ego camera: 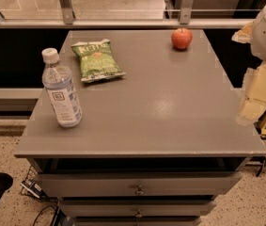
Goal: Move apple near blue plastic bottle
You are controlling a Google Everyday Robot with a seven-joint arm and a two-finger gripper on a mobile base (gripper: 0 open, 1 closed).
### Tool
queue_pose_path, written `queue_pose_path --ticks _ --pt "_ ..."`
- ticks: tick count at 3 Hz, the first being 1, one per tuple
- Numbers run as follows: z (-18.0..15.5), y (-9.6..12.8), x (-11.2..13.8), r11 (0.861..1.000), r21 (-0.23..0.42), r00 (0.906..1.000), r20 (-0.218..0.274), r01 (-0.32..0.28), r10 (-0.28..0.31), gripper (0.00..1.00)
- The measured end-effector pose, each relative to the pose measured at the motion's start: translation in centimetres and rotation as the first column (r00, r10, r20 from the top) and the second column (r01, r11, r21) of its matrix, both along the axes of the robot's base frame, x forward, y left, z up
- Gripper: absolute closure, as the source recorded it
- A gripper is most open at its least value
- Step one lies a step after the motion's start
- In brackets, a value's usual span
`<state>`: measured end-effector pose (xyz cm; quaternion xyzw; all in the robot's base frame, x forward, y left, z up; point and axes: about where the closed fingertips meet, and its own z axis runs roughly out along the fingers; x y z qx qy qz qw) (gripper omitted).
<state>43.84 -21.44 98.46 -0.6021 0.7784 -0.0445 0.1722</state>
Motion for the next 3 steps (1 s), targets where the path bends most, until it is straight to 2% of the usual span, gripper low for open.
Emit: queue_pose_path --ticks 1,2,3 --pt "0.0 0.0 0.0 1.0 0.0 1.0 0.0 0.0 0.0 0.0" --pt "0.2 -0.6 1.5 0.998 0.03 0.9958 0.075 0.05 -0.053 0.0" --pt "-0.4 -3.0 4.0 0.978 0.121 0.9685 0.163 0.17 -0.188 0.0"
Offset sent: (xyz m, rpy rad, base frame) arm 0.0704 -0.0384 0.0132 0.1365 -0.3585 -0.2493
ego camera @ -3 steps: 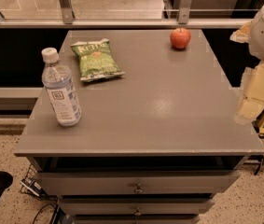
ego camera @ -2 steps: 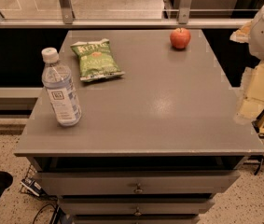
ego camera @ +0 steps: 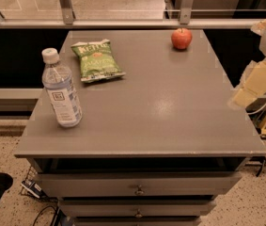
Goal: Move apple near blue plastic bottle
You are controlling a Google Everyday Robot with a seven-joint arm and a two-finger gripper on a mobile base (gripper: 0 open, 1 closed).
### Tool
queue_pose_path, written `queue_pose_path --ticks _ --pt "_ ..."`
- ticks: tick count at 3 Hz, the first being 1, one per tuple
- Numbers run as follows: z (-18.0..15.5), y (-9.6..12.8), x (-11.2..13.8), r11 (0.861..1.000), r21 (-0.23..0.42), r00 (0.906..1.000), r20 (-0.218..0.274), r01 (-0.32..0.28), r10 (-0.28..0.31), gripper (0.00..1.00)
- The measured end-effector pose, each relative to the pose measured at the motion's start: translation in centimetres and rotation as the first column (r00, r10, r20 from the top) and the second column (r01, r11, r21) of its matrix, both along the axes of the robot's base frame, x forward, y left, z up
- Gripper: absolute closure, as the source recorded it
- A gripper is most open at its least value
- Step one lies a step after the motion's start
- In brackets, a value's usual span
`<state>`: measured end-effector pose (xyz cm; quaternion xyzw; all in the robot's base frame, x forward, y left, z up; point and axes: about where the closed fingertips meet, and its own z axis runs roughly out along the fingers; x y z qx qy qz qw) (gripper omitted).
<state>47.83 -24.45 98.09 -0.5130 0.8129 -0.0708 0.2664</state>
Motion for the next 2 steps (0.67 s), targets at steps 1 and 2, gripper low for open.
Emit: queue_pose_path --ticks 1,2 --pt "-0.3 -1.6 4.2 0.984 0.151 0.9883 0.106 0.093 -0.11 0.0" --pt "0.3 -1.0 10.5 0.924 0.367 0.9617 0.197 0.108 -0.191 0.0"
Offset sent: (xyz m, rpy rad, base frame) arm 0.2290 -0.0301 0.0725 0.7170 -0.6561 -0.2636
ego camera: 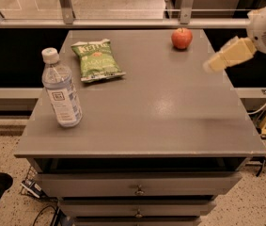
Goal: Move apple near blue plastic bottle
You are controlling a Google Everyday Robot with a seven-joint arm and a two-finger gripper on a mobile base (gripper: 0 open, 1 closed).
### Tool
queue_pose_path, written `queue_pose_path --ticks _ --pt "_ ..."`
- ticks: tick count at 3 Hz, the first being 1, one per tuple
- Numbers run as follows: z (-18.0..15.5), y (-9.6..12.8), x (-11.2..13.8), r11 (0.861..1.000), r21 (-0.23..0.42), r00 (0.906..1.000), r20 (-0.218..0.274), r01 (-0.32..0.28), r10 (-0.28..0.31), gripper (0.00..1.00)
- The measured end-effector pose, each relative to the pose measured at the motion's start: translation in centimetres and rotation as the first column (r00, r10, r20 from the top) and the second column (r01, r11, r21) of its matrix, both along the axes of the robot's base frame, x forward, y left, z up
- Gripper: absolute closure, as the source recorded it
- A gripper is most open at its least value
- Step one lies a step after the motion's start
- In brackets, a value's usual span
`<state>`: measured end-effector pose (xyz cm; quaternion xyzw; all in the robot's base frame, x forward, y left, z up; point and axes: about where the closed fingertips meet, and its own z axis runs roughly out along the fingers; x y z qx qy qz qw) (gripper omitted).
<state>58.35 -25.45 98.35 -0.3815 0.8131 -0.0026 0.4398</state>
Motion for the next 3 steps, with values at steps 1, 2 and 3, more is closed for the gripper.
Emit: queue_pose_path --ticks 1,2,3 --pt "2.1 0.7 6.2 0.973 0.232 0.9897 0.133 0.021 -0.053 0.0" --pt "3.0 0.3 7.9 0.959 0.283 0.98 0.178 0.036 -0.089 0.0" --pt "3.0 0.4 7.9 0.959 0.28 0.9804 0.177 0.035 -0.087 0.0"
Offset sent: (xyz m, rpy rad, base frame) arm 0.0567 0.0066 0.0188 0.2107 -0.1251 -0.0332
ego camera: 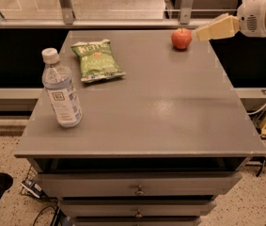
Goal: Move apple near blue plastic bottle
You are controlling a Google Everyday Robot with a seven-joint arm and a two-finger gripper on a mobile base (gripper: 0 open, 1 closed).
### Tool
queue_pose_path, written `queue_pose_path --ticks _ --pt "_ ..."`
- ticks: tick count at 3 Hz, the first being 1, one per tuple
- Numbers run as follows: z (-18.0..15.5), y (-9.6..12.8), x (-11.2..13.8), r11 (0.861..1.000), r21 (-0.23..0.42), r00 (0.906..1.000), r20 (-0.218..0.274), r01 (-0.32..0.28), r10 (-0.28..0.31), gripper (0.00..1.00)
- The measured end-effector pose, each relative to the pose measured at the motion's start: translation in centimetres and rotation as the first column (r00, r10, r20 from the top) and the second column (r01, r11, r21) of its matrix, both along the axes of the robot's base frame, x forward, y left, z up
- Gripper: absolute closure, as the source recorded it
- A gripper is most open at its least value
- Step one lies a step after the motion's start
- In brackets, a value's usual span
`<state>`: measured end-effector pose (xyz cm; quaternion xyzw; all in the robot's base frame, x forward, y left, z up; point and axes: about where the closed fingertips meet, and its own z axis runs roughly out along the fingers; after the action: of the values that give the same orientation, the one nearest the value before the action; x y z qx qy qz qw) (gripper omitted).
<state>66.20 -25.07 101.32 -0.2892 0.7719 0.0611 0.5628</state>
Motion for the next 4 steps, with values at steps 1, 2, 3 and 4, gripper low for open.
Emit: queue_pose_path --ticks 1,2,3,4 --pt "-1.1 0.8 3.6 0.998 0.055 0.9997 0.024 0.002 -0.003 0.0" --pt "-2.8 2.2 9.1 0.987 0.159 0.9976 0.069 -0.001 -0.01 0.0" --pt "-5.6 2.6 14.2 0.968 0.249 0.9954 0.091 0.007 -0.031 0.0" --pt "-8.1 3.0 17.6 0.956 0.292 0.9956 0.088 0.006 -0.033 0.0"
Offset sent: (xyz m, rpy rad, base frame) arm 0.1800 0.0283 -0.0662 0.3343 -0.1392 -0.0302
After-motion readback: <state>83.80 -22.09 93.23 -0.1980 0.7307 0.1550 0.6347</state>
